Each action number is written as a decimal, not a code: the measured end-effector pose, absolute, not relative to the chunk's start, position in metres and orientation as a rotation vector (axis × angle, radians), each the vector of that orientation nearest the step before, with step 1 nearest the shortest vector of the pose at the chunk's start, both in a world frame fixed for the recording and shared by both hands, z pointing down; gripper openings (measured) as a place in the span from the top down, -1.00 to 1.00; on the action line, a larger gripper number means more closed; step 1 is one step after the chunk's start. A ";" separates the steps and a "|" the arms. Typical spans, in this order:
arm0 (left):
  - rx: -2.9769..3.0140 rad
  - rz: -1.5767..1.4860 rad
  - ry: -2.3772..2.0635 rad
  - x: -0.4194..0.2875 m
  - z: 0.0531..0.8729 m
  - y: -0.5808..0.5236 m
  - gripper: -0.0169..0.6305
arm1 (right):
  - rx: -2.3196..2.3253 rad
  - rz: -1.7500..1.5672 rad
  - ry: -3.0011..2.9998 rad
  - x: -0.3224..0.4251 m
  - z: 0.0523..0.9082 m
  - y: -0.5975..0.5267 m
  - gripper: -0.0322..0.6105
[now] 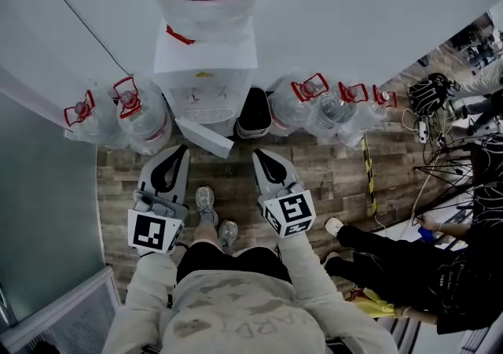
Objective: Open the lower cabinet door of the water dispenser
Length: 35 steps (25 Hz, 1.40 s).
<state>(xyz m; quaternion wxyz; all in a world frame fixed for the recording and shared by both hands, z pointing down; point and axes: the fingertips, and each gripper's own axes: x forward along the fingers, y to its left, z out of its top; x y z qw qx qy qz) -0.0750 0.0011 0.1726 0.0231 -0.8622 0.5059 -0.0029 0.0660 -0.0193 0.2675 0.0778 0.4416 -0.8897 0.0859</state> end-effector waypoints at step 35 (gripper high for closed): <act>-2.594 0.040 1.500 -0.064 0.108 0.036 0.93 | 1.386 -0.007 -2.773 0.068 0.160 0.018 0.87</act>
